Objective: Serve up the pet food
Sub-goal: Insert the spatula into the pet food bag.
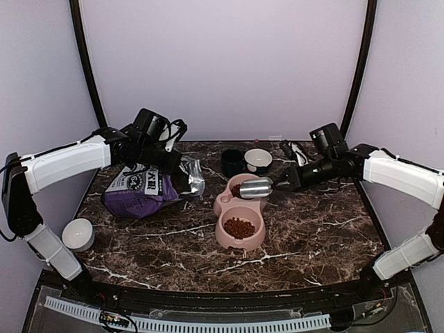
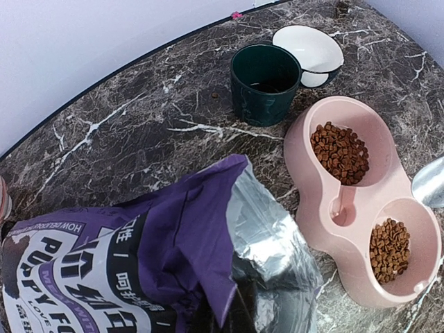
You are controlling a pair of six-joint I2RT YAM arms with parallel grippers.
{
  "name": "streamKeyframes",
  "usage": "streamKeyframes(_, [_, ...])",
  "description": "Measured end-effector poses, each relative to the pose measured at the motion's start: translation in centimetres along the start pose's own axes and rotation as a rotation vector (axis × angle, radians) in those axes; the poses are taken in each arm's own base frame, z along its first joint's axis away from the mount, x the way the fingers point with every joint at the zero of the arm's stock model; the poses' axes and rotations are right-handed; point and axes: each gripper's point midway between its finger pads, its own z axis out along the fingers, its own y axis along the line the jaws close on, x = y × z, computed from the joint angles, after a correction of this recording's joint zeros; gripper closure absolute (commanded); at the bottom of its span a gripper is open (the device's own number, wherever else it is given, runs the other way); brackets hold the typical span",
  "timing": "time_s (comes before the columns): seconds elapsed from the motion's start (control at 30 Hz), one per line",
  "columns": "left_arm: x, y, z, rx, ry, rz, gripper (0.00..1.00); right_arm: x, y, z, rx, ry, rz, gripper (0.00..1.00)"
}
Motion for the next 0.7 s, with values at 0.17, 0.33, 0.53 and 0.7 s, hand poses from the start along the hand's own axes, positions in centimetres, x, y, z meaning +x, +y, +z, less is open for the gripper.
streamKeyframes(0.17, [0.0, 0.0, -0.3, 0.009, 0.0, -0.01, 1.0, -1.4, 2.0, 1.3, -0.061, -0.045, -0.034, 1.0])
streamKeyframes(0.33, [0.2, -0.2, -0.3, 0.021, 0.007, -0.013, 1.0, -1.9, 3.0, 3.1, -0.093, -0.041, -0.056, 1.0])
streamKeyframes(0.53, [0.2, -0.3, -0.3, 0.022, 0.008, -0.013, 1.0, -3.9, 4.2, 4.9, -0.122, -0.064, -0.092, 1.0])
streamKeyframes(0.7, [0.2, -0.3, -0.3, 0.024, 0.008, -0.013, 1.0, -5.6, 5.8, 6.6, -0.146, -0.079, -0.14, 1.0])
